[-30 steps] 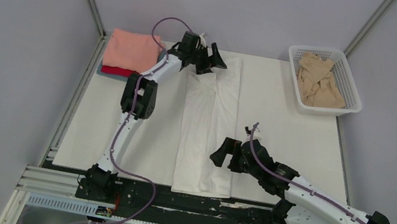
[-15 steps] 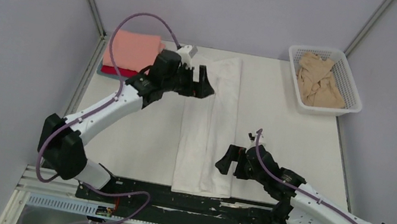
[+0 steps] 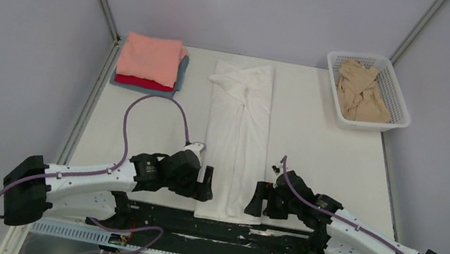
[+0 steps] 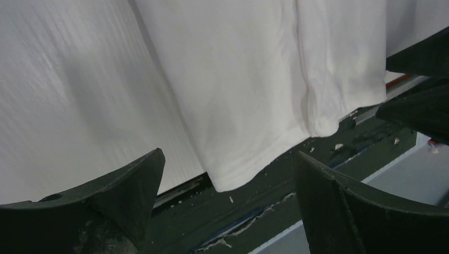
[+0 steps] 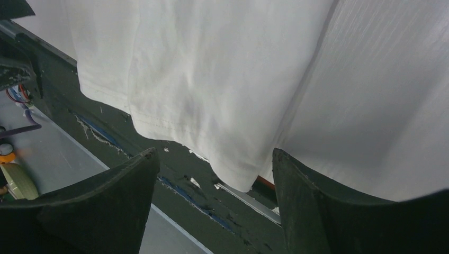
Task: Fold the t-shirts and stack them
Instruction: Grab the bottom of the folded rectangular tshirt with both arms
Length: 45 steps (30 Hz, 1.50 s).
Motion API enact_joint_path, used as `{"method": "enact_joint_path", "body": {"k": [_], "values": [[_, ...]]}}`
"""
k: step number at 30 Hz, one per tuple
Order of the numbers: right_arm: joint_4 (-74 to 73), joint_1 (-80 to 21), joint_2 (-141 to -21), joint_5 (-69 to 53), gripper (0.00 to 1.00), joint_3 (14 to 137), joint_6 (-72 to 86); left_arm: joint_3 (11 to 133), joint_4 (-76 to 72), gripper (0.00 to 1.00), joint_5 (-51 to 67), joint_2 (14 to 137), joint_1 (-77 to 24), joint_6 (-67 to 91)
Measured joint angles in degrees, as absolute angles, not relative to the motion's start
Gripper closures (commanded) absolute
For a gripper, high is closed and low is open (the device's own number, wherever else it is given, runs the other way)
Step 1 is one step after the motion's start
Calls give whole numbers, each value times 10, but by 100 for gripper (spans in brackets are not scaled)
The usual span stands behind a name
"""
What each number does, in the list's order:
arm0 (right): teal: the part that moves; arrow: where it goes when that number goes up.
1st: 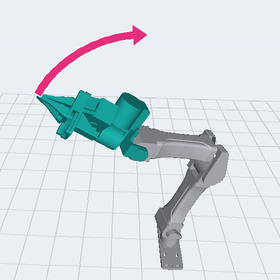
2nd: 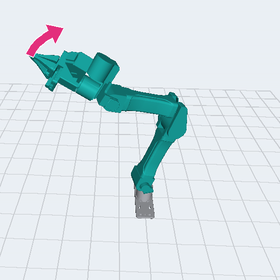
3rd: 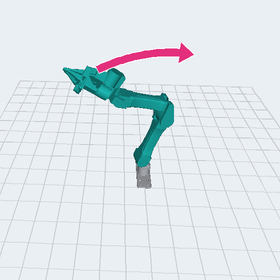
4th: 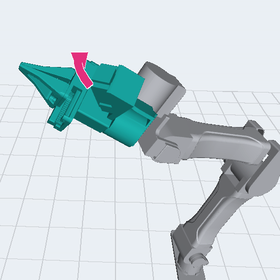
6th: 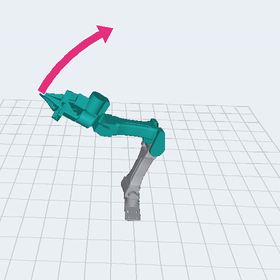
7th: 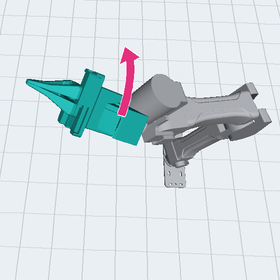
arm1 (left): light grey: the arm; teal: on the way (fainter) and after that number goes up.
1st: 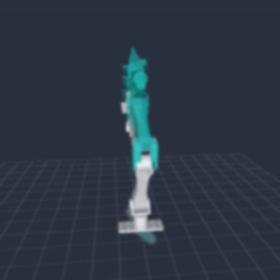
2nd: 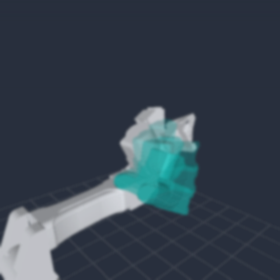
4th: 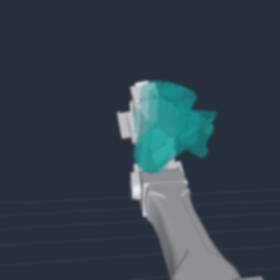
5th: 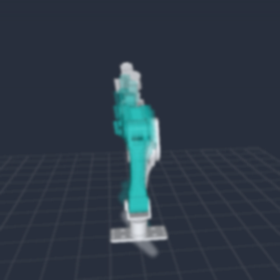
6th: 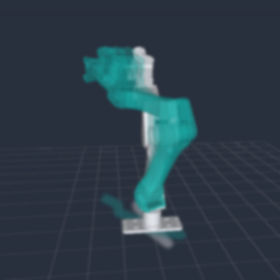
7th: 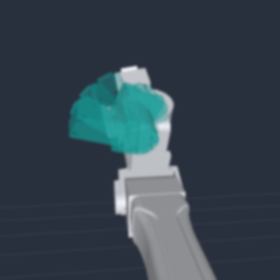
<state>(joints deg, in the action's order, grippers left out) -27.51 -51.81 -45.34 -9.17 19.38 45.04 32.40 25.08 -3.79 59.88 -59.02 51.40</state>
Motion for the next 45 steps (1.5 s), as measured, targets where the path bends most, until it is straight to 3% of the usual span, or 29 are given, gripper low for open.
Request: {"method": "enact_joint_path", "body": {"k": [4, 12, 14, 16, 17, 20, 23, 37, 45], "values": [[-277, -518, -454, -101, 37, 179, 459, 283, 247, 12, -26, 577, -623, 562], [-276, -518, -457, -104, 54, 170, 484, 249, 181, 38, 38, 622, -631, 600], [-276, -518, -457, -102, 59, 167, 488, 249, 169, 48, 48, 636, -631, 604], [-276, -518, -457, -100, 71, 164, 493, 249, 165, 60, 53, 646, -634, 609], [-276, -518, -458, -100, 78, 163, 496, 250, 168, 74, 55, 650, -636, 611], [-277, -518, -459, -99, 94, 157, 500, 251, 192, 99, 52, 659, -645, 620], [-283, -518, -455, -102, 100, 154, 508, 251, 222, 100, 41, 659, -648, 631], [-335, -518, -357, -114, 100, 142, 503, 249, 237, 100, 49, 578, -649, 625], [-298, -517, -381, -1, 100, 203, 498, 303, 240, 100, -18, 588, -611, 575]]}}
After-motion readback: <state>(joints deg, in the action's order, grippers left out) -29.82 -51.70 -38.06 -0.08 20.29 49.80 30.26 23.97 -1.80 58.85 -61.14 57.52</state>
